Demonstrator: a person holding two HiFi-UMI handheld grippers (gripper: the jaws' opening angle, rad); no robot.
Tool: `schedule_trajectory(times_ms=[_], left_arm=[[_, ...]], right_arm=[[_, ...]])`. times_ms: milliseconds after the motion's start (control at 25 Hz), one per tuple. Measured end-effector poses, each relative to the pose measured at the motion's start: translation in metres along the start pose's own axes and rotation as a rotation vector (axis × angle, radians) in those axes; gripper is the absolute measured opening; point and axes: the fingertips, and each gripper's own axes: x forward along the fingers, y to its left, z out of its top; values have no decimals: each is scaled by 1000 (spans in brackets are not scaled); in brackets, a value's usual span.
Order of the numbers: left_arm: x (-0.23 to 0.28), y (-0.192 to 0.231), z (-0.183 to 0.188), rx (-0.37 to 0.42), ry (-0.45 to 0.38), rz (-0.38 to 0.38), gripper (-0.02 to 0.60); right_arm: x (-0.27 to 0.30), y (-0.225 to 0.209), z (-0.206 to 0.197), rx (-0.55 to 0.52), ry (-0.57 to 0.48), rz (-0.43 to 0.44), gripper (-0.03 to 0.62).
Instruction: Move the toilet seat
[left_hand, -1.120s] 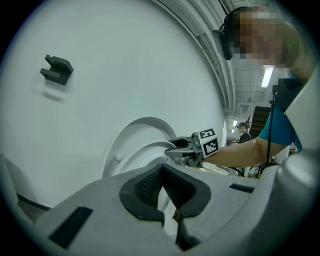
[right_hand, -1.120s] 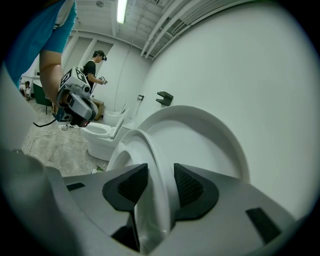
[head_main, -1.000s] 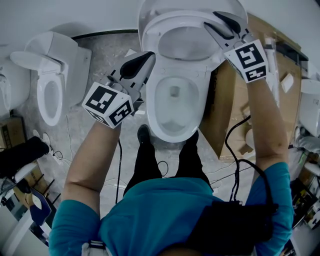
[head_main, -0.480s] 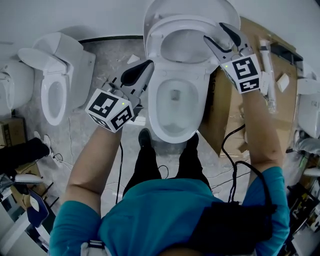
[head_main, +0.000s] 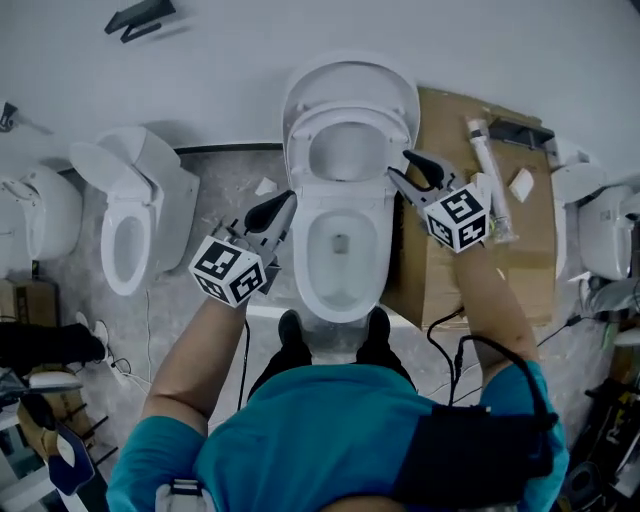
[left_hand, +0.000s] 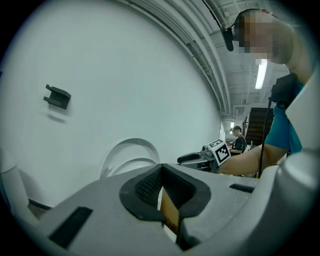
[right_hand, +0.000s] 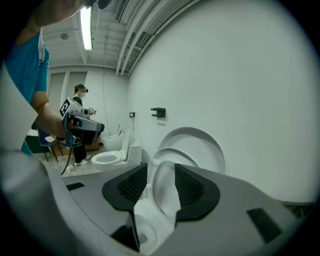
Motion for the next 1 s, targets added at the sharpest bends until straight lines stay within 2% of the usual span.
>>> schedule_trajectory(times_ms=[200, 440, 640, 1000], left_arm=[[-26, -24, 20, -24, -2, 0, 3], [-41, -55, 59, -3, -18, -15, 3], [-50, -80, 87, 42, -39, -45, 3], [-86, -94, 100, 27, -60, -31, 3]], right_arm=[[-48, 36, 15, 118, -6, 57, 120], [-104, 51, 41, 270, -60, 28, 45], [-131, 66, 68, 277, -77, 20, 21], [-158, 94, 101, 315, -114, 52, 3]])
